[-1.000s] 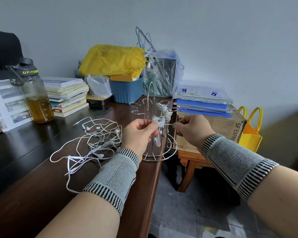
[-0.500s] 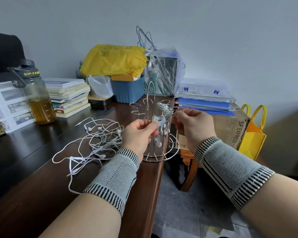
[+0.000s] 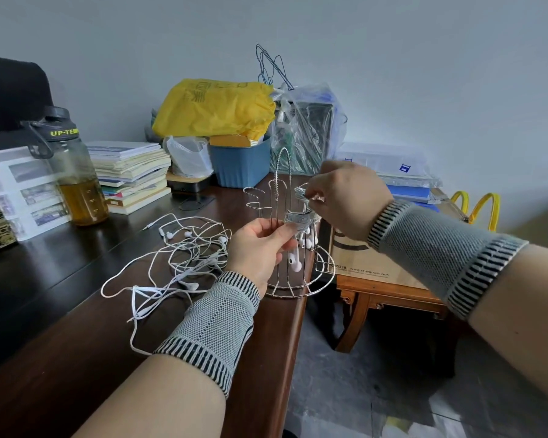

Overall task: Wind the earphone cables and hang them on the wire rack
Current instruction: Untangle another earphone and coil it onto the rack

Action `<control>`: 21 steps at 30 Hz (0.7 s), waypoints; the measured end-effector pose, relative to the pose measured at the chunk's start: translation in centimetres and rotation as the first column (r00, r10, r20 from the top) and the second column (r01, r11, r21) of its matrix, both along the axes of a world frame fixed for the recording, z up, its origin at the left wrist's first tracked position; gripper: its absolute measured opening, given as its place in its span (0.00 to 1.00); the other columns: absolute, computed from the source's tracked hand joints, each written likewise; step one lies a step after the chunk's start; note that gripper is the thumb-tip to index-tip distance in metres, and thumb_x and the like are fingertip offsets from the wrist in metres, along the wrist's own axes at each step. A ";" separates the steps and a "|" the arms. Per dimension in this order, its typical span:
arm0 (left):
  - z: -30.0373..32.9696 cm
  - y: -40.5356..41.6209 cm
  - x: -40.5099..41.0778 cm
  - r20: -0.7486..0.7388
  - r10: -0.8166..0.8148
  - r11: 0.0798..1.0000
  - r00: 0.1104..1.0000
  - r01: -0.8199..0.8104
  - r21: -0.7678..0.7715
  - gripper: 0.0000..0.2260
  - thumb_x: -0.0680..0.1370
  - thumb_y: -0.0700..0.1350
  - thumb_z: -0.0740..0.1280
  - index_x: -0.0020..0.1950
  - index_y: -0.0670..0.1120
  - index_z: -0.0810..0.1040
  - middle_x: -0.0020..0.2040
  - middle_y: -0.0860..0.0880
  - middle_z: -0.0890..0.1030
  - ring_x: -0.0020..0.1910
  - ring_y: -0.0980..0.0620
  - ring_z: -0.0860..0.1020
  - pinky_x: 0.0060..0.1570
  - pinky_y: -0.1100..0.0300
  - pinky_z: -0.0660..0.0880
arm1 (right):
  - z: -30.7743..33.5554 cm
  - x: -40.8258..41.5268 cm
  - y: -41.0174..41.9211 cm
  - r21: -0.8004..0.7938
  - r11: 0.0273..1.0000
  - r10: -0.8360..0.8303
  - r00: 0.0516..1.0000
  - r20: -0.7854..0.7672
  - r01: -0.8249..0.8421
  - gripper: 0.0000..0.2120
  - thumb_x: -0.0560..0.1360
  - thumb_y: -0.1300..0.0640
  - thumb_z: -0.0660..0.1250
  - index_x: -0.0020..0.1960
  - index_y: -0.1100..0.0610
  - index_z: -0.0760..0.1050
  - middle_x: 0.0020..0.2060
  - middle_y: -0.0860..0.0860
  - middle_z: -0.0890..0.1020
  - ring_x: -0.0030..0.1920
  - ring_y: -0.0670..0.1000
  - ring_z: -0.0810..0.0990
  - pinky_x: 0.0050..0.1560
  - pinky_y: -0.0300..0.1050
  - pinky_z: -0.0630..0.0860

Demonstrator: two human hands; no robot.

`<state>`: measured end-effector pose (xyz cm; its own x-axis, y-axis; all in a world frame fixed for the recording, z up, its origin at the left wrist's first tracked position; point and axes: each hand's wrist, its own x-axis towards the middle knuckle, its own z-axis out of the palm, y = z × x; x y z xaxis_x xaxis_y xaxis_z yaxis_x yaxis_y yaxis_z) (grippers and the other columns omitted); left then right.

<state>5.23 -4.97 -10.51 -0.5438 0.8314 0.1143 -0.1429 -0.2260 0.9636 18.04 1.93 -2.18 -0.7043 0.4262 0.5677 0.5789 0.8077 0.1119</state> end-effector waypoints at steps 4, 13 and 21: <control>0.1 -0.1 -0.1 0.018 -0.021 1.000 1.000 0.020 0.007 0.06 0.73 0.40 0.75 0.45 0.44 0.79 0.35 0.51 0.82 0.35 0.57 0.81 0.31 0.67 0.70 | 1.9 -1.1 0.2 -0.029 0.999 -0.020 0.976 0.217 0.027 0.10 0.78 0.54 0.65 0.56 0.52 0.81 0.49 0.49 0.81 0.51 0.50 0.78 0.53 0.42 0.72; 0.1 -0.5 -0.4 0.030 -0.047 0.999 0.998 0.047 0.006 0.06 0.72 0.40 0.74 0.45 0.44 0.79 0.36 0.50 0.83 0.34 0.56 0.81 0.31 0.66 0.71 | 4.5 -3.8 0.1 -0.268 0.957 -0.007 0.931 0.366 0.112 0.09 0.75 0.52 0.70 0.54 0.52 0.83 0.48 0.46 0.84 0.47 0.45 0.79 0.57 0.42 0.76; 0.9 -0.4 0.6 -0.054 0.049 0.999 0.997 -0.049 0.000 0.09 0.72 0.44 0.75 0.45 0.42 0.78 0.36 0.51 0.82 0.28 0.56 0.79 0.24 0.69 0.69 | 4.7 -4.4 0.8 -0.281 0.949 0.035 0.837 0.545 0.143 0.08 0.76 0.52 0.69 0.54 0.48 0.81 0.49 0.46 0.84 0.49 0.46 0.80 0.56 0.42 0.77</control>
<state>5.82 -5.42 -9.64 -0.5768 0.8041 0.1438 -0.0794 -0.2304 0.9699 13.68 2.73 2.50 -0.8282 0.5577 -0.0553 0.5416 0.8217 0.1773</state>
